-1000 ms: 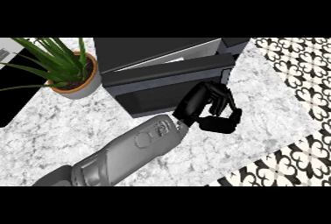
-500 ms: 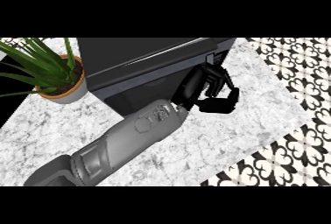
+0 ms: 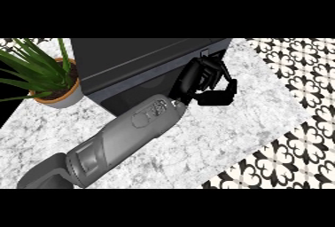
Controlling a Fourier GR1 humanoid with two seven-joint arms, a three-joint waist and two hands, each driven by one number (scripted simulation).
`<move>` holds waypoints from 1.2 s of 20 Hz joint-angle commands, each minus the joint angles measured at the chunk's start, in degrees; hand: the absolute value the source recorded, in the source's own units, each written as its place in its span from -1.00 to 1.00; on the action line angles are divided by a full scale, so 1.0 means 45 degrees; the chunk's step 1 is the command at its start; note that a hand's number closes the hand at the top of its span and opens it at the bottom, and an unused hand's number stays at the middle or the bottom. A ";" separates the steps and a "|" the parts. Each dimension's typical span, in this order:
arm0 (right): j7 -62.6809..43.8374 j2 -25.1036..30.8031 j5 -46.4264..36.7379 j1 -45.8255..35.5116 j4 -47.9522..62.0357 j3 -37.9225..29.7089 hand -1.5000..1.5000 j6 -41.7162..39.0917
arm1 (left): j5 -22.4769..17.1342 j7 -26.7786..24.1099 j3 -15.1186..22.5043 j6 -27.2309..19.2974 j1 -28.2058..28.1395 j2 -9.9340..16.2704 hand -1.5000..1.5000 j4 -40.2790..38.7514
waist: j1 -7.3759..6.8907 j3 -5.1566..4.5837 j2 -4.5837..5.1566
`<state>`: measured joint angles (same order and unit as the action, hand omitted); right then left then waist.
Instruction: Pick up the milk, place it into the microwave and close the microwave
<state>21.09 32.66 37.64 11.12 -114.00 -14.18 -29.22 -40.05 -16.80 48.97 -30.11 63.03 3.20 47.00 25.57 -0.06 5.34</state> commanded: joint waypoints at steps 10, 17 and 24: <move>-0.0480 0.0769 0.0844 -0.0592 0.0265 -0.0475 -1.00 -0.0080 | -0.0436 -0.0270 0.0127 -0.0433 0.0811 -0.0670 1.00 -0.0443 | 0.0345 0.0066 0.0208; -0.0621 0.1073 0.1280 -0.0785 0.0485 -0.0665 -1.00 -0.0226 | -0.0686 -0.0423 0.0167 -0.0765 0.0736 -0.0666 1.00 -0.0303 | 0.0502 0.0103 0.0272; -0.0786 0.1239 0.1834 -0.0834 0.0684 -0.0973 -1.00 -0.0120 | -0.1345 -0.0309 -0.1021 -0.2798 0.0201 -0.0681 1.00 -0.0882 | -0.0178 0.0073 0.0180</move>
<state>17.87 37.88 44.91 7.32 -111.36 -17.74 -30.02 -43.69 -19.87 48.12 -38.18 64.34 1.75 49.28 25.95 0.22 5.36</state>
